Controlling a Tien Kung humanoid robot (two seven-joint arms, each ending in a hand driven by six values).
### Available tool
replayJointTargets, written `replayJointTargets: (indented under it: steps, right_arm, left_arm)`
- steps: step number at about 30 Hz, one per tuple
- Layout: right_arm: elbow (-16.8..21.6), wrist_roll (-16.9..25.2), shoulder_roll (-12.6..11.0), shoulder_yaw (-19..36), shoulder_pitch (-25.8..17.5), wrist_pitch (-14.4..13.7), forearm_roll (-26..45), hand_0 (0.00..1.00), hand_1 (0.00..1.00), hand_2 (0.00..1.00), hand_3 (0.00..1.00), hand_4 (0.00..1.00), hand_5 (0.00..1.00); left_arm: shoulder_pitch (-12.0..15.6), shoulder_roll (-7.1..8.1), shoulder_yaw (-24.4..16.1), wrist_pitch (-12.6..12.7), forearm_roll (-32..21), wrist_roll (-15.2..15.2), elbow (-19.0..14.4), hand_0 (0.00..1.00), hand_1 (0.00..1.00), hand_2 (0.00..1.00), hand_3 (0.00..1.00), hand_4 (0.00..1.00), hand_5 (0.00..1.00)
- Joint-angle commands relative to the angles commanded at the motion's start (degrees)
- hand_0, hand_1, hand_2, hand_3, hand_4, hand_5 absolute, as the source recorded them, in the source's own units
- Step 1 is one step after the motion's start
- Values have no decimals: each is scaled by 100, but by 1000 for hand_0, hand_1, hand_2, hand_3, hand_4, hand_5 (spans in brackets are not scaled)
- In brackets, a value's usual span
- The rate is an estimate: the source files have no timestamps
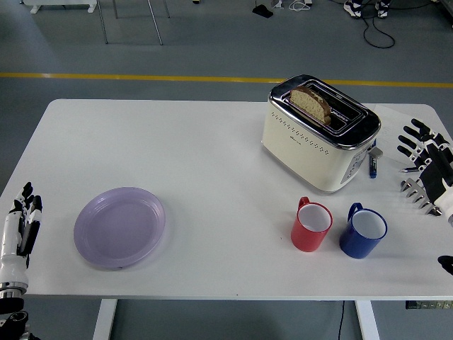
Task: Push plate across desktop,pick up the break from the machine,place the break in the plate
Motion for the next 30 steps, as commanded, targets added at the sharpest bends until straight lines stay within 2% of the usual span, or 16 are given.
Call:
replayJointTargets:
  steps: [13,30]
  right_arm:
    - [15,-17,28,-18,1,7,-8,848,781,792,795,506,543]
    - [20,-14,39,-25,16,7,-8,847,778,790,793,503,535]
  left_arm:
    - [-122,-199,189,-206,-207,113,217,940,949,998,998,560,996]
    - [-199,-244,596,-391,-360,169,299,919,927,998,998,556,998]
